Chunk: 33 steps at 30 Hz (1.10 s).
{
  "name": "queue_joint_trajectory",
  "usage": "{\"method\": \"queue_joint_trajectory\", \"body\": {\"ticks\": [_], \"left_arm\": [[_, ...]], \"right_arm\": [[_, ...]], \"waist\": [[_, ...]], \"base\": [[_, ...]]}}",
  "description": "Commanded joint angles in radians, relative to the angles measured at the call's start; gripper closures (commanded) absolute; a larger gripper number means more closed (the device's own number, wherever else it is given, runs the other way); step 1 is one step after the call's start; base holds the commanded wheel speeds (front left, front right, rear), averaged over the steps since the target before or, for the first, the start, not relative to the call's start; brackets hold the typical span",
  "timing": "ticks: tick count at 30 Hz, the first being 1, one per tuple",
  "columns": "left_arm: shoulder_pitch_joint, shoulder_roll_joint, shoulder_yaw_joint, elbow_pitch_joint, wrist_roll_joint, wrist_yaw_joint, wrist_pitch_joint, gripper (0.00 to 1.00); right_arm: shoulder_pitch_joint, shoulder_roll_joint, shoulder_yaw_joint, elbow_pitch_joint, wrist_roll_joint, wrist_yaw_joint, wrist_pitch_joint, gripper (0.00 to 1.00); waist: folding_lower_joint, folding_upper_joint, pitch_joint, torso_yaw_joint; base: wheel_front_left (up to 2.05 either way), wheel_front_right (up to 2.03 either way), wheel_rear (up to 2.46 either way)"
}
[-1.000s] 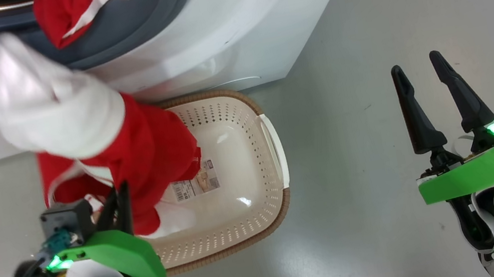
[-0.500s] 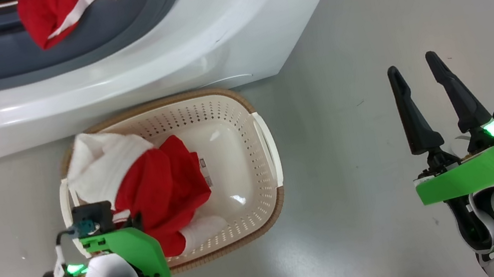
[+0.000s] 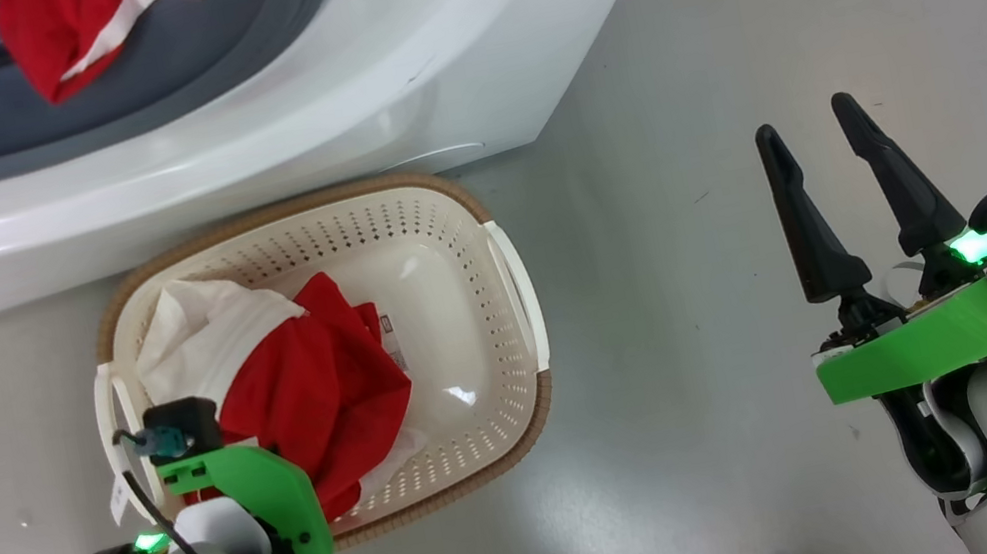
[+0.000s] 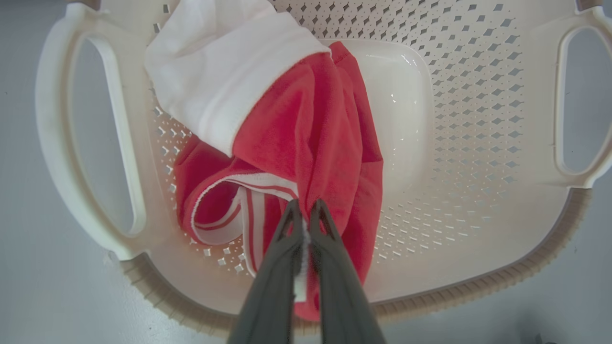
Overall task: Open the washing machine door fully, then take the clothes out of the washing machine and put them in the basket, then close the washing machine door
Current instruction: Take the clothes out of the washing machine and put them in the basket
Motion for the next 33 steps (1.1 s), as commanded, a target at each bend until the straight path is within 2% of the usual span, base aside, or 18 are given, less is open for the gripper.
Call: {"method": "queue_joint_trajectory", "body": {"ticks": [1, 4, 6, 7, 8, 9, 10, 26, 30, 33], "left_arm": [[-0.008, 0.016, 0.019, 0.017, -0.01, -0.01, -0.017, 1.0], [-0.029, 0.01, 0.016, 0.063, -0.013, -0.019, -0.045, 0.97], [-0.039, 0.005, 0.018, 0.082, -0.023, -0.036, -0.062, 0.71], [-0.043, 0.003, 0.018, 0.088, -0.026, -0.042, -0.072, 0.62], [-0.048, 0.0, 0.026, 0.097, -0.039, -0.056, -0.097, 0.29], [-0.05, -0.002, 0.031, 0.099, -0.047, -0.064, -0.114, 0.11], [-0.052, -0.002, 0.032, 0.101, -0.049, -0.068, -0.13, 0.0], [0.027, -0.013, 0.046, 0.068, -0.103, -0.131, -0.313, 0.0], [0.066, -0.014, 0.04, -0.013, -0.098, -0.139, -0.334, 0.0], [0.103, -0.011, 0.068, -0.144, -0.088, -0.141, -0.337, 0.0]], "right_arm": [[-0.003, 0.0, 0.026, -0.02, 0.02, 0.006, -0.006, 0.0], [-0.003, 0.0, 0.028, -0.019, 0.023, 0.006, -0.006, 0.0], [-0.001, 0.0, 0.025, -0.017, 0.025, 0.006, -0.006, 0.0], [0.001, 0.0, 0.024, -0.016, 0.025, 0.006, -0.006, 0.0], [0.003, 0.0, 0.021, -0.011, 0.023, 0.006, -0.006, 0.0], [0.005, 0.0, 0.019, -0.008, 0.022, 0.006, -0.006, 0.0], [0.007, 0.0, 0.017, -0.006, 0.021, 0.006, -0.006, 0.0], [0.058, 0.0, -0.044, 0.064, 0.013, 0.006, -0.006, 0.0], [0.074, 0.0, -0.066, 0.084, 0.001, 0.006, -0.006, 0.0], [0.081, 0.0, -0.087, 0.097, -0.013, 0.006, -0.006, 0.0]], "waist": [[0.0, 0.0, 0.0, -0.003], [0.0, 0.0, -0.002, -0.005], [0.0, 0.0, -0.005, -0.004], [0.0, 0.0, -0.008, -0.003], [0.0, 0.0, -0.016, 0.0], [0.0, 0.0, -0.021, 0.001], [0.0, 0.0, -0.027, 0.003], [0.0, 0.0, -0.195, 0.045], [0.0, 0.0, -0.248, 0.059], [0.0, 0.0, -0.282, 0.071]], "base": [[0.0, 0.0, 0.0], [0.0, 0.0, 0.0], [0.0, 0.0, 0.0], [0.0, 0.0, 0.0], [0.0, 0.0, 0.0], [0.0, 0.0, 0.0], [0.0, 0.0, 0.0], [0.0, 0.0, 0.0], [0.0, 0.0, 0.0], [0.0, 0.0, 0.0]]}}
